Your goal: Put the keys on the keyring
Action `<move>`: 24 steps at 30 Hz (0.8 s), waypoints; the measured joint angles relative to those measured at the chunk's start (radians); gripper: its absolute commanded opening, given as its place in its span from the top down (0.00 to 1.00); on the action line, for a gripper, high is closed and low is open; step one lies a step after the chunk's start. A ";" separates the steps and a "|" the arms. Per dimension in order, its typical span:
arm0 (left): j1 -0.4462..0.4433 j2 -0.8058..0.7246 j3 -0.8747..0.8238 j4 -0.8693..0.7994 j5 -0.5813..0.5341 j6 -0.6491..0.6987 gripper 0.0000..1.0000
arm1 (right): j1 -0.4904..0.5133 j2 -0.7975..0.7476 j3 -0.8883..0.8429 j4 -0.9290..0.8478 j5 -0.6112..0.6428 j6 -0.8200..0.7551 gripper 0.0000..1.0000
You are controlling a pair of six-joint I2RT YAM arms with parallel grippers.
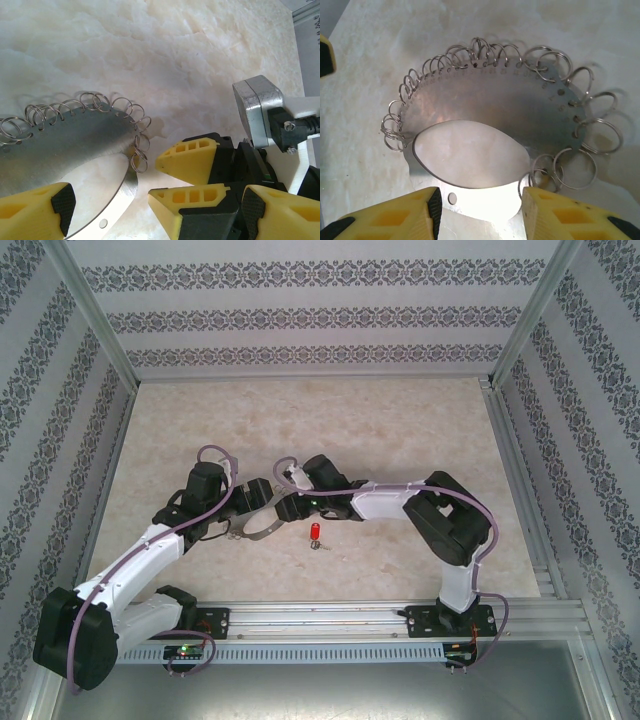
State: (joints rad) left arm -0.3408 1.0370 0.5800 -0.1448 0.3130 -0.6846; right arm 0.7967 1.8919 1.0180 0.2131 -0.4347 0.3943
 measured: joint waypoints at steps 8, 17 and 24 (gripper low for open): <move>0.000 -0.002 0.000 -0.001 -0.011 0.000 0.11 | 0.006 0.040 0.040 -0.008 -0.003 0.000 0.54; 0.000 -0.033 0.000 -0.005 -0.037 0.000 0.11 | 0.006 0.063 0.045 -0.025 -0.003 0.000 0.54; 0.000 -0.033 0.000 -0.005 -0.037 0.000 0.10 | 0.006 0.063 0.063 -0.061 0.010 -0.023 0.54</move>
State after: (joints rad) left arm -0.3408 1.0039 0.5800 -0.1497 0.2756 -0.6846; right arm 0.8024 1.9553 1.0809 0.1524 -0.4252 0.3714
